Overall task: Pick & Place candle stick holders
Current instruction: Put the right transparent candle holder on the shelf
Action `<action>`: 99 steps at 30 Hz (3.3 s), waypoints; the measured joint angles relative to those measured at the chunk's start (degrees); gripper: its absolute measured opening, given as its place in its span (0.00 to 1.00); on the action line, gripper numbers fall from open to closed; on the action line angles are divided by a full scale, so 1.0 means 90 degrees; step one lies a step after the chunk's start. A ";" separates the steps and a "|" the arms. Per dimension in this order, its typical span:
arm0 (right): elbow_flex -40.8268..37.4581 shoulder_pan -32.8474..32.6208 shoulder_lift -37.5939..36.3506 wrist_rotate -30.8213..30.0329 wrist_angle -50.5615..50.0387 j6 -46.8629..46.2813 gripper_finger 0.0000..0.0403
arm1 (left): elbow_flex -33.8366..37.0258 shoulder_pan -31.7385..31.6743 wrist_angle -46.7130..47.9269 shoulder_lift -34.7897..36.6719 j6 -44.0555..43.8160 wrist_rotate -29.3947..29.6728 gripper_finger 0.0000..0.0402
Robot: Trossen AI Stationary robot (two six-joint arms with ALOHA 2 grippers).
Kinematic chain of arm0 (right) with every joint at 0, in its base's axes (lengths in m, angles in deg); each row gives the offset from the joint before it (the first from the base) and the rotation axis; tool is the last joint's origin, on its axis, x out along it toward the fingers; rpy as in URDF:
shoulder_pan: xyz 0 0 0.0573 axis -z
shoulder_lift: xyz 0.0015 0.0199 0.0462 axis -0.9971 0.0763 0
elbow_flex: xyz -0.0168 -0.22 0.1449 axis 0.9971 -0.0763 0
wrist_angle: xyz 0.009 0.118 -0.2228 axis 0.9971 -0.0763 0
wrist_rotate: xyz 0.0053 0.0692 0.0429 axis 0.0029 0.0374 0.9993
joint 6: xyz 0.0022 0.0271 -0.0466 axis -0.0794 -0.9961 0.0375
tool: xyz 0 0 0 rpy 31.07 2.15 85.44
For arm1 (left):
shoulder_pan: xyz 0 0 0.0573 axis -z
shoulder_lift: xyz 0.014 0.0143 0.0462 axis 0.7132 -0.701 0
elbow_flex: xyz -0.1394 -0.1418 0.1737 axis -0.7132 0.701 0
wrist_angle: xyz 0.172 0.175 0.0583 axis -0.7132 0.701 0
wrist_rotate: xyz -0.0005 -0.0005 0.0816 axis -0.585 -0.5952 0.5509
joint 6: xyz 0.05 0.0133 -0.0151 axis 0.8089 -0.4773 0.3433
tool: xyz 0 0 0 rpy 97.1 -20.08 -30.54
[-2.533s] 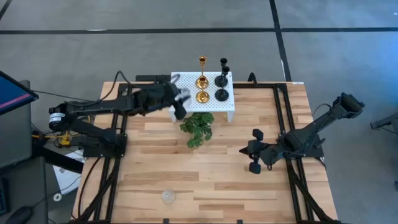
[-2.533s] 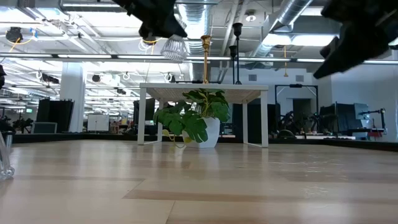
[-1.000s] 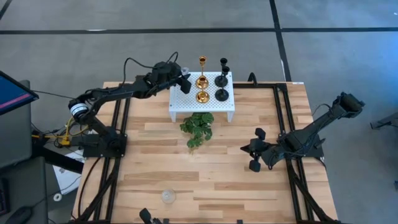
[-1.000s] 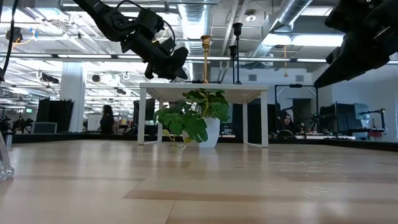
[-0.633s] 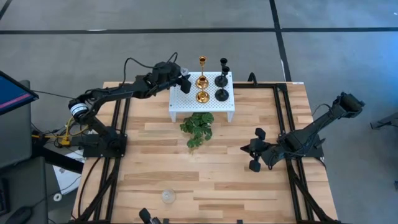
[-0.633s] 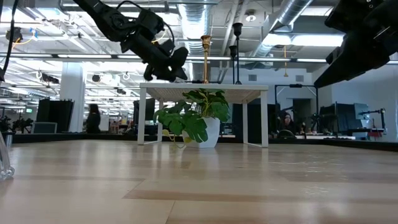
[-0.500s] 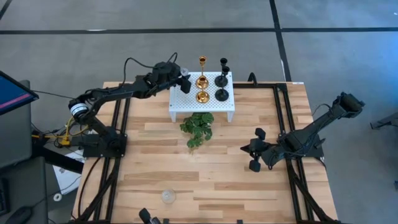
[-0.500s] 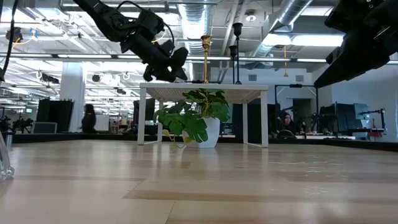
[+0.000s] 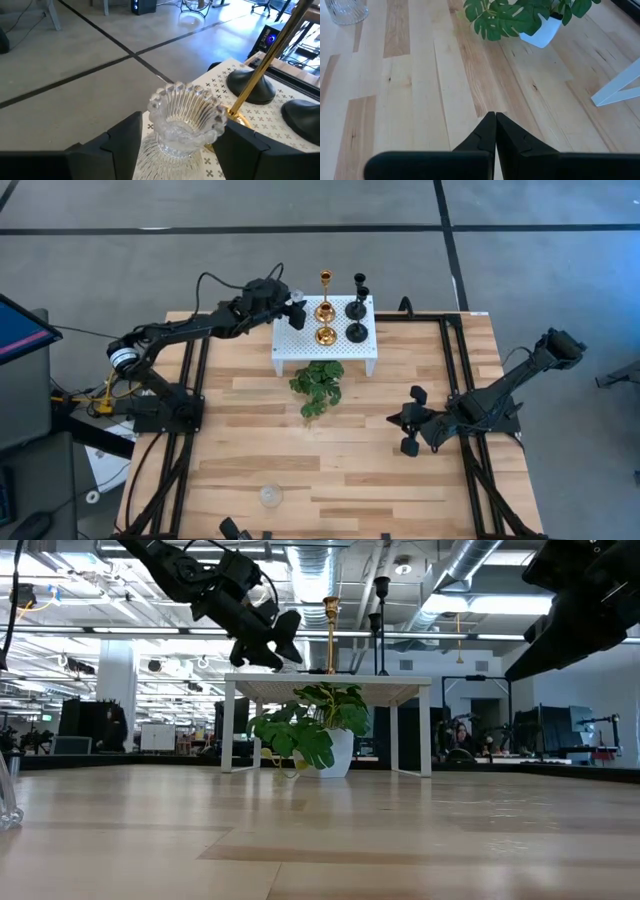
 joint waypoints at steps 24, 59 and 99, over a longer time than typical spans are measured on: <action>0.0002 0.0016 0.0000 -0.0020 0.0082 0.0002 0.00 | 0.0000 0.0691 0.3554 0.2875 -0.0372 -0.0472 0.46; 0.0004 0.0180 0.0000 -0.0287 0.0137 0.0063 0.00 | 0.1205 0.2005 -0.1814 0.0092 0.0322 0.0702 0.01; 0.0002 0.0178 0.0000 -0.0285 0.0129 0.0055 0.00 | 0.1205 0.1279 -0.2012 0.0067 0.0845 0.1528 0.00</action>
